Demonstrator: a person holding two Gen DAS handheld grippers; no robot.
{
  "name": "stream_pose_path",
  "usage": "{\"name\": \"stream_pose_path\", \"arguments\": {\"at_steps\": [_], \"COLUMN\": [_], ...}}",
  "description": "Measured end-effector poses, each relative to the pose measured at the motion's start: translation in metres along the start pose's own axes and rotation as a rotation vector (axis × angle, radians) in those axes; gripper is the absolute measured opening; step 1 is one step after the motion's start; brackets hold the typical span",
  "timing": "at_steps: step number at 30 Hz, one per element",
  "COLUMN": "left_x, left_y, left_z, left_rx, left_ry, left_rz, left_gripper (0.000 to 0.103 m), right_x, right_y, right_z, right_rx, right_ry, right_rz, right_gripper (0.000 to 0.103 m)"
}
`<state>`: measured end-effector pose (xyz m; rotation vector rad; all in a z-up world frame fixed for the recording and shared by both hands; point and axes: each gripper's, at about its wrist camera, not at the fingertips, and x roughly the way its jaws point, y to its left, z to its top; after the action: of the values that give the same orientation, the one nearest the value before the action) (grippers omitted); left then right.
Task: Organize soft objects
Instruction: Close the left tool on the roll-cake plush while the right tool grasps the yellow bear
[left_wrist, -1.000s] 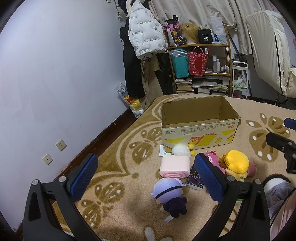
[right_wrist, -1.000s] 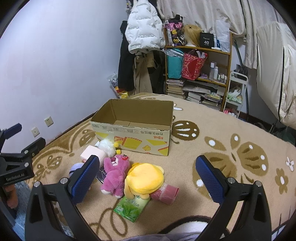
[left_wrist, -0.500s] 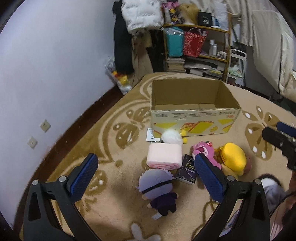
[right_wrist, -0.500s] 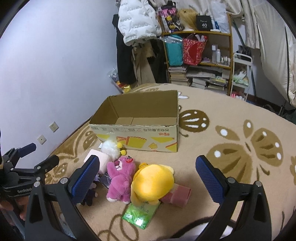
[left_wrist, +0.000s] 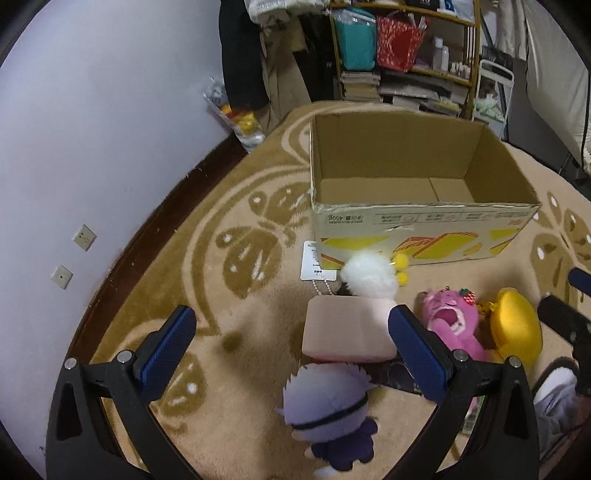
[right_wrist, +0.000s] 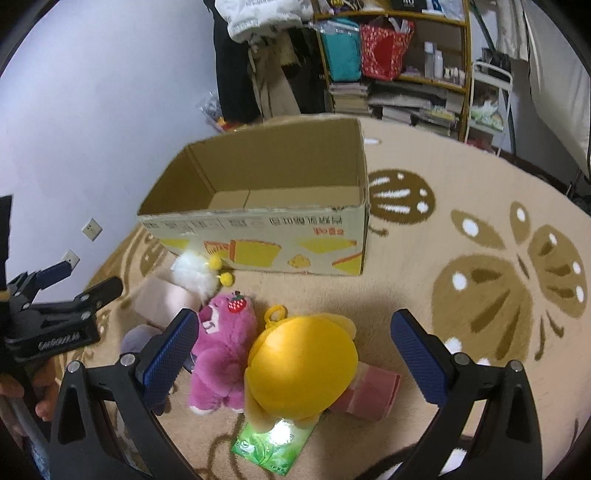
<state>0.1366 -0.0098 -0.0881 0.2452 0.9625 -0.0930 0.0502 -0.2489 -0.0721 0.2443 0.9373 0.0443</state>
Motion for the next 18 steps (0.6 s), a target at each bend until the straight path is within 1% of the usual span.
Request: {"name": "stream_pose_path", "arguments": {"at_steps": [4,7,11,13,18], "left_x": [0.023,0.035,0.043,0.047,0.058], "left_y": [-0.002,-0.006,-0.011,-0.014,-0.019], "left_z": [0.006,0.007,0.006,0.005,0.003], "left_rx": [-0.013,-0.013,0.012,0.025,0.037], "left_ry": [0.051,0.082,0.116,0.133,0.166], "left_rz": [-0.030,-0.049,-0.067,-0.079,-0.100], "left_gripper": [0.103,0.103,0.103,0.103,0.103], "right_x": [0.014,0.022,0.034,0.039,0.048], "right_y": [-0.001,-0.002,-0.006,-0.007,-0.006], "right_z": [-0.002,-0.004,-0.007,-0.008,-0.010], "right_rx": [-0.003,-0.001,0.012,0.016,0.018], "right_ry": [0.046,0.080,0.122,0.136,0.174], "right_rz": [-0.009,-0.039,-0.039,-0.039,-0.037], "right_gripper": [0.103,0.103,0.097,0.092,0.090]}}
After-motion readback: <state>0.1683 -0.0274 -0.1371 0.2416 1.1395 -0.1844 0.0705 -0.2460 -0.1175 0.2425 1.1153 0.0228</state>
